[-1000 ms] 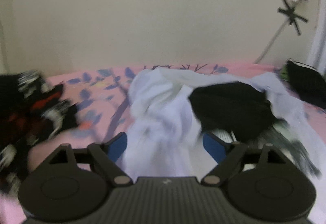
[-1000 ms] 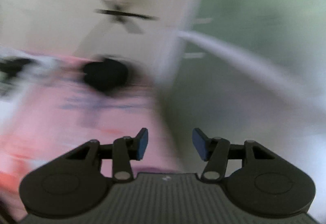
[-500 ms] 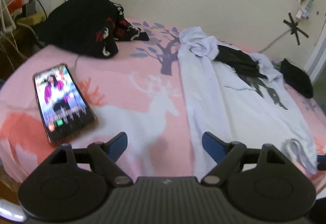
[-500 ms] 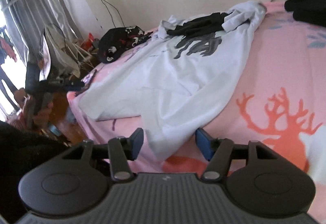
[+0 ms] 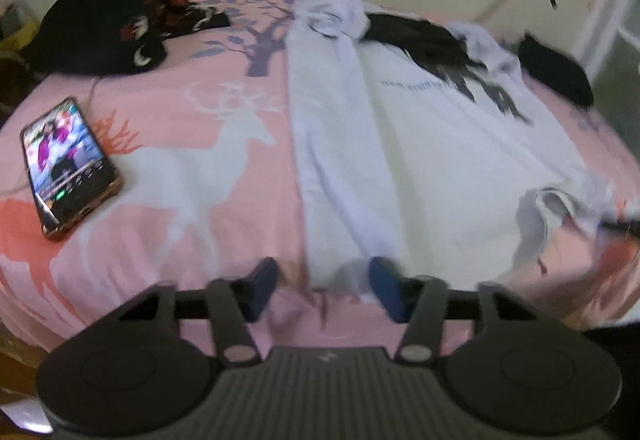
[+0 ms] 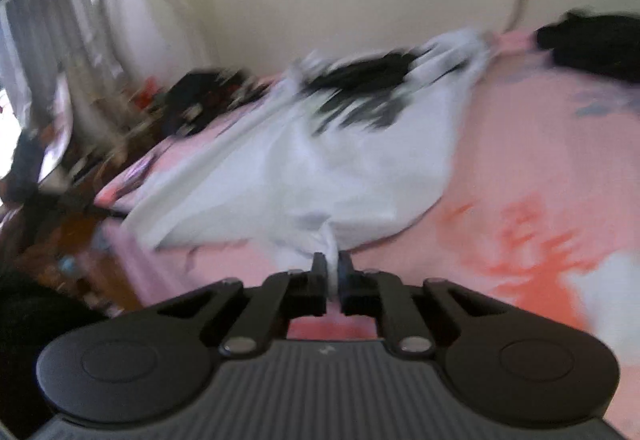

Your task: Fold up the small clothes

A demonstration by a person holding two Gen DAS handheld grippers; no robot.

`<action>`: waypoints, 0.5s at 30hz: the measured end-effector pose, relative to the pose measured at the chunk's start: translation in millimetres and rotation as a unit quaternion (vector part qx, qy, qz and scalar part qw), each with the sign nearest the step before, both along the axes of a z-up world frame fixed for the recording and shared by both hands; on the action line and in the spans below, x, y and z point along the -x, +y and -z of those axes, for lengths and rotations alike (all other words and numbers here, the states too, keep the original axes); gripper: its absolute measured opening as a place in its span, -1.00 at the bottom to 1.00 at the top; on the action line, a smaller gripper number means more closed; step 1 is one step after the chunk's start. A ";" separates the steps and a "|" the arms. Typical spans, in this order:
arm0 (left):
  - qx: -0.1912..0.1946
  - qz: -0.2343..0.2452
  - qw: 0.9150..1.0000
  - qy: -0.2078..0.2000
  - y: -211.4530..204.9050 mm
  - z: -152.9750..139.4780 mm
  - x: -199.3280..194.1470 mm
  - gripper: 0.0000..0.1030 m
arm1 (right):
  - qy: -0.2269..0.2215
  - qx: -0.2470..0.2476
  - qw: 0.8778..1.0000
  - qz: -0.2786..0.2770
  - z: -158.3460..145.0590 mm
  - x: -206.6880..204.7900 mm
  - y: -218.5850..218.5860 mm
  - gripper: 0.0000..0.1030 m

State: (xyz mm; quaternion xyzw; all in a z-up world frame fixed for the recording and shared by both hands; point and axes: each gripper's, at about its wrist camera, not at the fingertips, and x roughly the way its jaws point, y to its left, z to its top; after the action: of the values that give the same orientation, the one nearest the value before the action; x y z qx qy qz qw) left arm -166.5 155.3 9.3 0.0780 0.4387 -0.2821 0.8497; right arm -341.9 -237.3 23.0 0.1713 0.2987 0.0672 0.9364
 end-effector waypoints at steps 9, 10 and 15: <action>-0.011 -0.011 1.000 -0.013 -10.4 -13.6 -1.3 -0.87 | -0.036 0.007 0.996 0.078 -12.2 15.4 -41.6 -0.94; -0.011 -0.019 1.000 -0.015 -8.0 -15.6 -4.0 -0.87 | -0.033 0.002 0.997 0.072 -9.6 13.5 -39.5 -0.93; -0.008 -0.048 0.999 -0.015 4.2 -20.7 -14.3 -0.87 | -0.033 -0.035 0.999 0.021 -0.4 11.9 -31.2 -0.10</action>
State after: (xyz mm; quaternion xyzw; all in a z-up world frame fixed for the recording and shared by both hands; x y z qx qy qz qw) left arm -152.2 159.4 29.9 0.0680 0.4312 -0.2365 0.8680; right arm -353.8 -268.5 23.4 0.2081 0.2614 0.0632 0.9404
